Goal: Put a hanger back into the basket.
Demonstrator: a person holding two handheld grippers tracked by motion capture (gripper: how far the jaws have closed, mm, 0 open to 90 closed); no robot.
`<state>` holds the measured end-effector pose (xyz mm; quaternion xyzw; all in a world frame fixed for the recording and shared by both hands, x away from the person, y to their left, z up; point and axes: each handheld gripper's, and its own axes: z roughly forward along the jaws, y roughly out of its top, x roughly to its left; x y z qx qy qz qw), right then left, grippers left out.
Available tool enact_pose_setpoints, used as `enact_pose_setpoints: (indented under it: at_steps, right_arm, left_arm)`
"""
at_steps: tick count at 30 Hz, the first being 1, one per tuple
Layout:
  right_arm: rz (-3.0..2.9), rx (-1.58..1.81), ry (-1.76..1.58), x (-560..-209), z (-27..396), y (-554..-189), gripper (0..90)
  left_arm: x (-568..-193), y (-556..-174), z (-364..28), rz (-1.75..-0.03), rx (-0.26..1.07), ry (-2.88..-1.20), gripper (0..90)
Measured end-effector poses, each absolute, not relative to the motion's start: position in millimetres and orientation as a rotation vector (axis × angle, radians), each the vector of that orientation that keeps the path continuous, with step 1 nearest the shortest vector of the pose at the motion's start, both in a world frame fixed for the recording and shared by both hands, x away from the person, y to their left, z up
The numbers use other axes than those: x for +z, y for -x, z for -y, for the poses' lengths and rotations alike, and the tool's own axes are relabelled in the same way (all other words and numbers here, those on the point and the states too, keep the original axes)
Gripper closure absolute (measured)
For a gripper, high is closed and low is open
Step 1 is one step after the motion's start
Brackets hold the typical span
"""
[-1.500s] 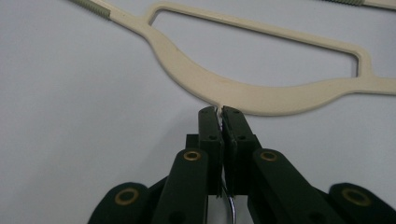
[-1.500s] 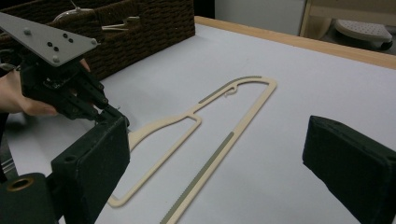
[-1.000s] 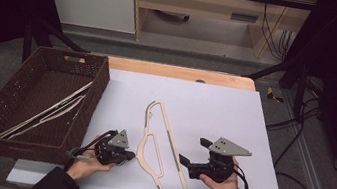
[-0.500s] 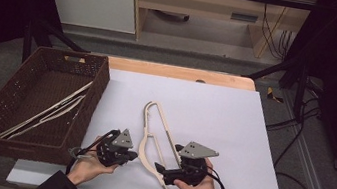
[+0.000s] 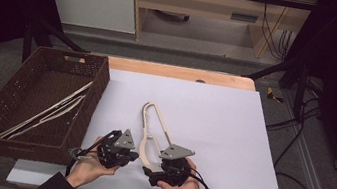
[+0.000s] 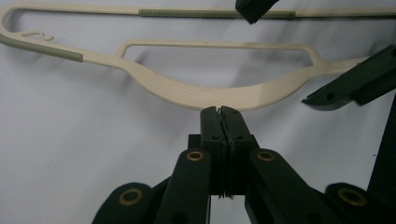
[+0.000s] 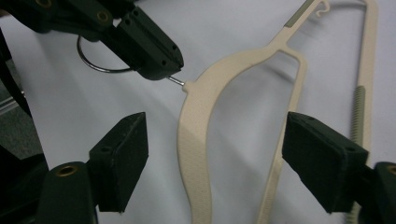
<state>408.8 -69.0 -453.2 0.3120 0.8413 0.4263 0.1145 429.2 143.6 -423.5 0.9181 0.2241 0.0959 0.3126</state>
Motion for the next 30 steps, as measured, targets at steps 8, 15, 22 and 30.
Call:
enact_pose_setpoints:
  at_steps: [8, 15, 22, 30]
  right_arm:
    - [-2.509, 1.134, -0.881, -464.7, 53.1, -407.4, 42.9]
    - [-2.542, 1.114, -0.853, -467.8, 49.6, -406.6, 63.2]
    - [-2.560, 1.094, -0.859, -467.8, 47.8, -404.7, 73.3]
    - [-2.526, 1.124, -0.851, -461.7, 52.9, -404.2, 74.1]
  left_arm:
    - [-421.6, -428.5, -143.7, -0.586, 0.261, -2.433, 88.9]
    - [-420.7, -427.4, -144.3, -0.596, 0.254, -2.425, 88.9]
    - [-421.3, -427.5, -144.6, -0.624, 0.234, -2.405, 88.7]
    - [-396.1, -424.5, -163.6, -0.655, 0.300, -2.211, 65.7]
